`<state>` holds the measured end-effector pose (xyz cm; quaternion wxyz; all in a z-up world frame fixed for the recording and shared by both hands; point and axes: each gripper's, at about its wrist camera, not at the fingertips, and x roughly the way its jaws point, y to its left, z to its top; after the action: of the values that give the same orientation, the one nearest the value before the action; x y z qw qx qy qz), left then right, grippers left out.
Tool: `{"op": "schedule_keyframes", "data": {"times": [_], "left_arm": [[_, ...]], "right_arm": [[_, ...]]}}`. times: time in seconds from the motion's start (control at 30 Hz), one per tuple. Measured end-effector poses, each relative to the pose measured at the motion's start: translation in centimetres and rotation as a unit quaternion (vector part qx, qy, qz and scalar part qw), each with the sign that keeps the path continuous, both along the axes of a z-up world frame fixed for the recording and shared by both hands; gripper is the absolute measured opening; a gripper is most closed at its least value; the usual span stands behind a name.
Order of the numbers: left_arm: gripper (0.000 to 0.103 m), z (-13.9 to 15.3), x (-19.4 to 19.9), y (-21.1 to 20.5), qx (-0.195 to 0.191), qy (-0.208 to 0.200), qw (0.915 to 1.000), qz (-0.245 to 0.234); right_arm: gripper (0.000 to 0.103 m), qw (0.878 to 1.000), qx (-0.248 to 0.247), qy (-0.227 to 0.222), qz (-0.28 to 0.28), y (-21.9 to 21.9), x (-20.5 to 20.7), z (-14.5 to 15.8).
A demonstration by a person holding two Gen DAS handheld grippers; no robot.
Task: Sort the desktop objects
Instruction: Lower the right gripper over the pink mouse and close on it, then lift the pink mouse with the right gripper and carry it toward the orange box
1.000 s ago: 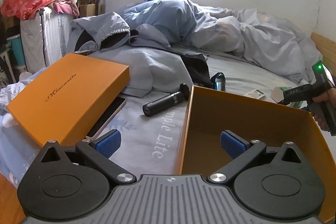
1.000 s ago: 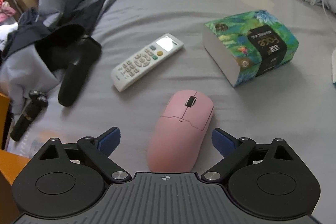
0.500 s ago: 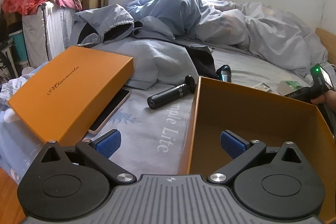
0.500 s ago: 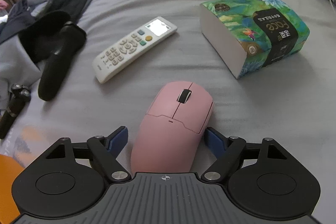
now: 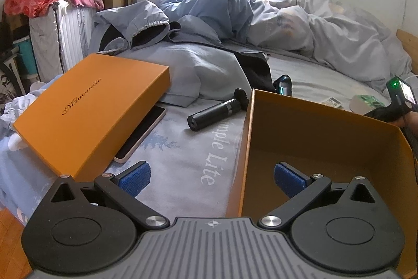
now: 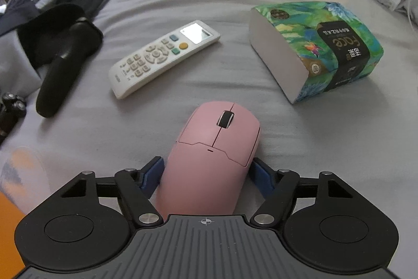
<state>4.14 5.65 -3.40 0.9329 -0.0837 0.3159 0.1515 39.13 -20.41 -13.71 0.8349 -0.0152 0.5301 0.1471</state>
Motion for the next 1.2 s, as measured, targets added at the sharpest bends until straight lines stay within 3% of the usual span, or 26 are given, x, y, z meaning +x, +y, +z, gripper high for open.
{"op": "schedule_keyframes", "data": {"times": [0.23,0.8,1.2], "left_arm": [[0.103,0.1,-0.1,-0.4,-0.001,0.005,1.0000,0.004],[0.103,0.2,-0.1,-0.4,-0.007,0.002,1.0000,0.001],[0.103,0.2,-0.1,-0.2,-0.012,0.002,0.9999,0.003]], "right_arm": [[0.068,1.000,0.001,-0.012,-0.003,-0.2,-0.2,0.2],[0.065,0.999,0.011,-0.035,-0.007,-1.1,-0.8,2.2],[0.064,1.000,-0.017,-0.018,-0.010,-0.9,-1.0,0.5]]}}
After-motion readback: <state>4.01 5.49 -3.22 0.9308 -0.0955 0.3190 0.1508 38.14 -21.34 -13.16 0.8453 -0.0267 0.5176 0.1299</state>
